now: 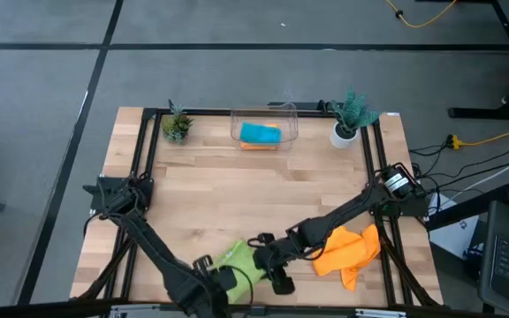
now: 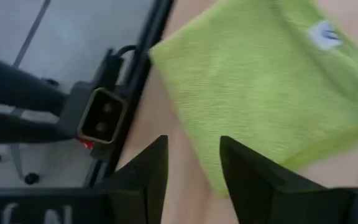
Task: Fold microfiber towels
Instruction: Fold the green towel
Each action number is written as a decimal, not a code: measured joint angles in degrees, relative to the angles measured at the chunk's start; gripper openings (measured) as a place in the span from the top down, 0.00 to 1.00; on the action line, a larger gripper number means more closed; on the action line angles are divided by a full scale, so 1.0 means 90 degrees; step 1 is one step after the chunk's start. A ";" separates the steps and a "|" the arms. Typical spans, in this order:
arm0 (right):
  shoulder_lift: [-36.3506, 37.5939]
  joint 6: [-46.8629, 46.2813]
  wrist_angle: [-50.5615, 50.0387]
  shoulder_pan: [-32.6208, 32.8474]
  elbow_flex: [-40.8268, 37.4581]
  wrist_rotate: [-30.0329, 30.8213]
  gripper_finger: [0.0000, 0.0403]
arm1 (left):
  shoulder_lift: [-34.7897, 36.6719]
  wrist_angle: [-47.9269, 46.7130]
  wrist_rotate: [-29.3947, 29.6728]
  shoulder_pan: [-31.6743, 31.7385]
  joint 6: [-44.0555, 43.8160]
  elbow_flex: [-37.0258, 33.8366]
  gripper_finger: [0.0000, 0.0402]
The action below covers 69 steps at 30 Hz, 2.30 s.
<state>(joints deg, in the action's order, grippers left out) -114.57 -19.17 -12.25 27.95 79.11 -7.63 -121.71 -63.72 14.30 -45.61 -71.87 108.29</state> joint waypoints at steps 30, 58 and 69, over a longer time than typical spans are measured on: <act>-0.1962 0.0943 0.3331 -0.0306 0.0031 0.1363 0.64 | -0.0002 0.0624 0.0739 -0.0629 -0.0166 0.0192 0.65; 0.0762 -0.0494 0.0206 -0.1616 0.0000 0.0780 0.63 | 0.1060 -0.1563 0.1044 -0.0619 0.0008 0.0192 0.65; 0.1276 -0.0534 -0.0416 -0.1616 -0.0005 0.0779 0.63 | 0.3516 -0.2715 0.1778 -0.0939 -0.1470 -0.2183 0.68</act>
<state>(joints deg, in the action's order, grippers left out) -103.09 -23.99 -15.99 13.41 79.07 -0.62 -90.06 -88.16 30.30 -54.05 -85.10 88.64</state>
